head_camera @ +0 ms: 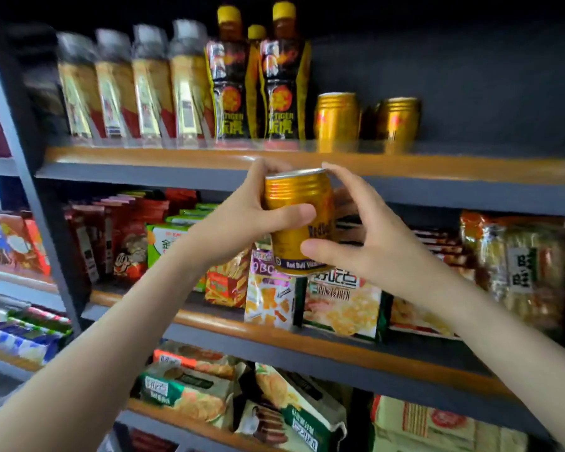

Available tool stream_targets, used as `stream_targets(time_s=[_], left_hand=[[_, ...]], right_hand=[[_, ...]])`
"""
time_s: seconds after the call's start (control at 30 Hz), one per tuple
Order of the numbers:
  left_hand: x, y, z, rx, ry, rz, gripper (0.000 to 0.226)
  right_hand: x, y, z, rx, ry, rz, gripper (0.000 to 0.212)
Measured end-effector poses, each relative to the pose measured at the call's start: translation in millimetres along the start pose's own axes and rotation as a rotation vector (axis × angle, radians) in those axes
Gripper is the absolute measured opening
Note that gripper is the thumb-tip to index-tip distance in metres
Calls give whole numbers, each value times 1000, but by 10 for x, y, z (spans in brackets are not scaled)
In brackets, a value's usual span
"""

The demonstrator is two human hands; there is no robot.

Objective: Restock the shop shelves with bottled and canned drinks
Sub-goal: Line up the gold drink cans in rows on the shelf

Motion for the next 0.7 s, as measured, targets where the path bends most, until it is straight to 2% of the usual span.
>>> stream_targets(time_s=[0.1,0.2,0.3,0.4,0.47,0.57,0.63,0.7], left_hand=[[254,220,150,-10,-116,83,75],[384,425,263,17,-175,172,67],[524,608,330,100,-160,260,56],[739,768,365,303,-106,367,57],[878,816,284,479,-9,460,54],[1034,765,170,859,110,574,62],[1118,656,157,1036,118,586,64],[1194,529,166,1138,94,556,66]], right_hand=[[92,-111,-248,68,-19,-12,83],[78,-214,-439,115,-19,-41,83],[134,-276,-663,166,27,-44,80],[289,-292,-931,211,94,-40,82],[384,-280,-1104,195,133,-35,89],[484,-209,-1302,283,144,13,86],[539,-168,-1383,339,143,40,82],[598,-128,-1460,278,173,54,82]])
Point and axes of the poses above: each hand's wrist, its own x-axis towards the middle knuckle, its own z-axis out of the palm, y = z × x, the point moved 9 cm from there along x, towards the middle knuckle, and after that the axes turned 8 degrees about z, right-handed, at the moved point
